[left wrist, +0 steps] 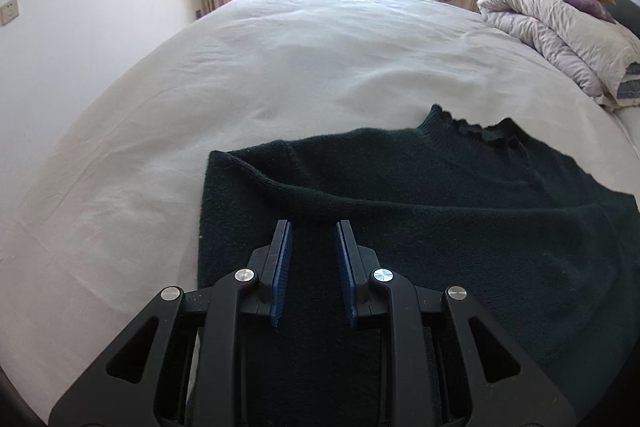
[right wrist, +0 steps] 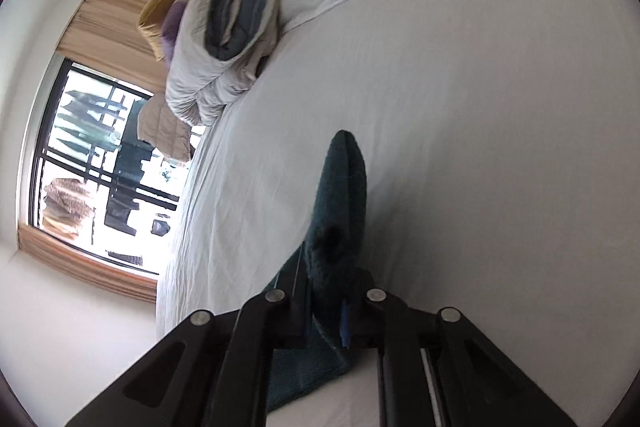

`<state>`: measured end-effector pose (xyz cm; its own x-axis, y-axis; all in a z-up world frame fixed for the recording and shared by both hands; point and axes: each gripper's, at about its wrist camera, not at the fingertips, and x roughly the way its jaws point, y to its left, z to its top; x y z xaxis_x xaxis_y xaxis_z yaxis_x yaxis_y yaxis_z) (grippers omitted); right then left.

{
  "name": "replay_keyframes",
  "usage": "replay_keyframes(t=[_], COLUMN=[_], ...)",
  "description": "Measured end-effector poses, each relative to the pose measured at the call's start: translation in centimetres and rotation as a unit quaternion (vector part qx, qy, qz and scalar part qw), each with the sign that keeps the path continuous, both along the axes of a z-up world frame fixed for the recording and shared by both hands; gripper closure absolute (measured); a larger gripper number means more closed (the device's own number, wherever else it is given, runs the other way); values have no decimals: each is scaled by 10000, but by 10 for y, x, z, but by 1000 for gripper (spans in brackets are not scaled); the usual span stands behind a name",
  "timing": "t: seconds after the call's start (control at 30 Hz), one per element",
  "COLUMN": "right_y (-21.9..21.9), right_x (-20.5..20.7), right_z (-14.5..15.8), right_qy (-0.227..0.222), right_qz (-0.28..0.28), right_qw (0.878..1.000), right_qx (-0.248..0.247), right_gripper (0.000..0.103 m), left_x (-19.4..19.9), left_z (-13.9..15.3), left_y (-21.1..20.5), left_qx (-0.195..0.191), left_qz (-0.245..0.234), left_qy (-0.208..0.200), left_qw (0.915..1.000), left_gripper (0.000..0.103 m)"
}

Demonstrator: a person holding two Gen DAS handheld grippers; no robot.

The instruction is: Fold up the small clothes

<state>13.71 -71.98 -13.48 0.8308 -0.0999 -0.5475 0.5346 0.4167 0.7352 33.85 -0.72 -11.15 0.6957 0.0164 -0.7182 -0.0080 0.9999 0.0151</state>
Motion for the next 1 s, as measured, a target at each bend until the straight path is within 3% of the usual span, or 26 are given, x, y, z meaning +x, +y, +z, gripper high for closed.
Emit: replay_keyframes(t=[0.07,0.13,0.23,0.3,0.4,0.47,0.6,0.73,0.8,0.87,0.93,0.97,1.0], right_y=[23,48,97,136,199,238,305,360,387,411,422,429,436], right_x=[12,25,48,65,91,109,136,148,156,160,165,166,168], right_z=[26,47,77,92,106,107,95,94,93,87,76,70,64], right_qy=[-37,-111,-157,-179,-93,19,207,251,308,304,258,234,246], right_qz=[275,553,1015,1392,1971,2304,2835,3151,3280,3430,3582,3654,3723], right_qw=[9988,9962,9883,9797,9602,9461,9251,9048,8915,8813,8749,8725,8704], right_qx=[-402,-660,-1129,-1428,-1978,-2276,-2518,-2853,-3111,-3236,-3249,-3235,-3212], right_gripper=[90,90,90,90,90,90,90,90,90,90,90,90,89], left_x=[-16,-28,-35,-34,-16,-12,-9,-12,-2,6,15,20,23], left_z=[20,34,34,21,-25,-46,-32,-15,-17,-17,-19,-19,-18], left_y=[-18,-54,-110,-134,-148,-137,-123,-76,-56,-38,-27,-25,-26], left_qx=[-602,-1052,-1420,-1514,-1386,-1799,-1952,-2874,-3422,-4112,-4652,-4738,-4699], left_qz=[-250,-891,-1802,-2059,-1921,-1778,-1782,-1473,-1346,-1216,-1254,-1319,-1407], left_qy=[-165,-203,-30,133,759,833,924,730,930,997,1201,1331,1449], left_qw=[9977,9902,9733,9667,9686,9639,9600,9436,9253,8979,8680,8605,8593], left_gripper=[81,81,81,81,81,82,81,78,58,30,15,12,12])
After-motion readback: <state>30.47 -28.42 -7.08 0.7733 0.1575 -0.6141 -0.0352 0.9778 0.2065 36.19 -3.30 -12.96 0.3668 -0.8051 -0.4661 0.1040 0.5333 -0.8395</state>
